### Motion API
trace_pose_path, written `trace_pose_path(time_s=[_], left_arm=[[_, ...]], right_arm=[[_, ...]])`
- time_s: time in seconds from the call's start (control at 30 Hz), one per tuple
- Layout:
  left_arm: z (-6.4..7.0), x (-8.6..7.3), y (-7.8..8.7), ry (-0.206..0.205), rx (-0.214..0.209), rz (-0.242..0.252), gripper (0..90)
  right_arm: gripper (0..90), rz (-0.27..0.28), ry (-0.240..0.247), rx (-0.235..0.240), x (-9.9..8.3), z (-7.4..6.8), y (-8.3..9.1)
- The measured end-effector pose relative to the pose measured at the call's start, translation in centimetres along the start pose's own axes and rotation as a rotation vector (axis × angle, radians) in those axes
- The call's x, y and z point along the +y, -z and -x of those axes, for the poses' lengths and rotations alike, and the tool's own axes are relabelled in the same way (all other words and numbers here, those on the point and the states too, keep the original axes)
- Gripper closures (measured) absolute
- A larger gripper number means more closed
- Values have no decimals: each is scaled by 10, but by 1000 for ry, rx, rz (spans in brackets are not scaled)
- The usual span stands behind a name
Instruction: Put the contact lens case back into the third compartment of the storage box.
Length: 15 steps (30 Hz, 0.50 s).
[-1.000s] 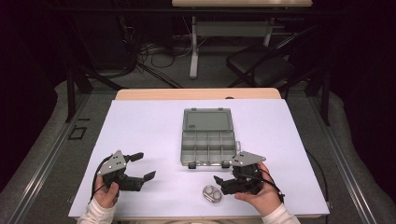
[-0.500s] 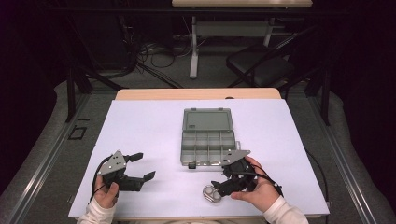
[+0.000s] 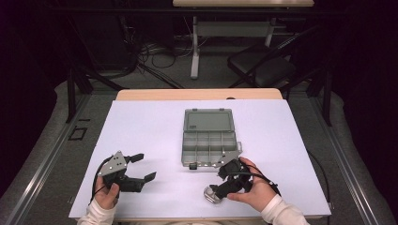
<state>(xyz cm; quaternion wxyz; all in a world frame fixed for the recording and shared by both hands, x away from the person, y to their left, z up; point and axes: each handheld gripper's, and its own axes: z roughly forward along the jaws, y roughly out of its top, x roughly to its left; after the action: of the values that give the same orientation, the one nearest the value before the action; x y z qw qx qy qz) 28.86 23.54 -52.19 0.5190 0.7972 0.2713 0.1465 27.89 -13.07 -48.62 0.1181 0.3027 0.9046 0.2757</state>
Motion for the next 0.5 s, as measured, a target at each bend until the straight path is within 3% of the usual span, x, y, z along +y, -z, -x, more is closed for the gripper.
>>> trace_pose_path(time_s=[0.5], left_arm=[[0,0,0,0,-1,-1,160]], right_arm=[[239,-37,27,37,8,-8,-11]])
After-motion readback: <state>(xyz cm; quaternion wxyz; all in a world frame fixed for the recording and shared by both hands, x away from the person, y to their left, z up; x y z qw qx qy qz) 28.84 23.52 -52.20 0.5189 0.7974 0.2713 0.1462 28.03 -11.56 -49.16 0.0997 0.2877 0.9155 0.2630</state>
